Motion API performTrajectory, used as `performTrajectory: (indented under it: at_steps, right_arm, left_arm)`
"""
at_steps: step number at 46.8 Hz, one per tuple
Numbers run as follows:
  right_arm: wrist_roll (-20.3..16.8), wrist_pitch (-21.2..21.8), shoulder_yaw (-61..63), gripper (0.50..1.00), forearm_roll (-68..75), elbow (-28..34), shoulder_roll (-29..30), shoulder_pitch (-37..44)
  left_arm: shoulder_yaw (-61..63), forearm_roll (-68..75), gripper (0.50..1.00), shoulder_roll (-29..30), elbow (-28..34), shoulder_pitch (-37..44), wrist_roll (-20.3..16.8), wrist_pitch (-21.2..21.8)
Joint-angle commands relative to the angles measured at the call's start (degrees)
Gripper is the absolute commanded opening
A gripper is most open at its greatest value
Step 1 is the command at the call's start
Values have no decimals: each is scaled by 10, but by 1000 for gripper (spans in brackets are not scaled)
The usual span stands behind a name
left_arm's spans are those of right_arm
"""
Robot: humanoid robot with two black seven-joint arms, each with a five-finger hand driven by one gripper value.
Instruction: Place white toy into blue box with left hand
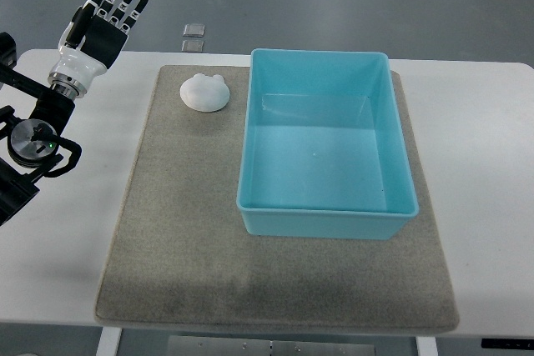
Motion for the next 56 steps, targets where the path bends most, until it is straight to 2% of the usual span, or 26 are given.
performTrajectory:
  at_steps: [1,12,32,56]
  right_arm:
    - [0,0,0,936,0,0,0,0]
    - [0,0,0,936,0,0,0,0]
    - [0,0,0,936,0,0,0,0]
    - [0,0,0,936,0,0,0,0]
  left_arm:
    - [3,0,994,-1,1,-2,0,12]
    - [7,0,994,-7,-7,-5,0,87]
    - [8,7,994,-37,-1,-6,0,90]
    - [8,79,992,-30,18,-44,0,91]
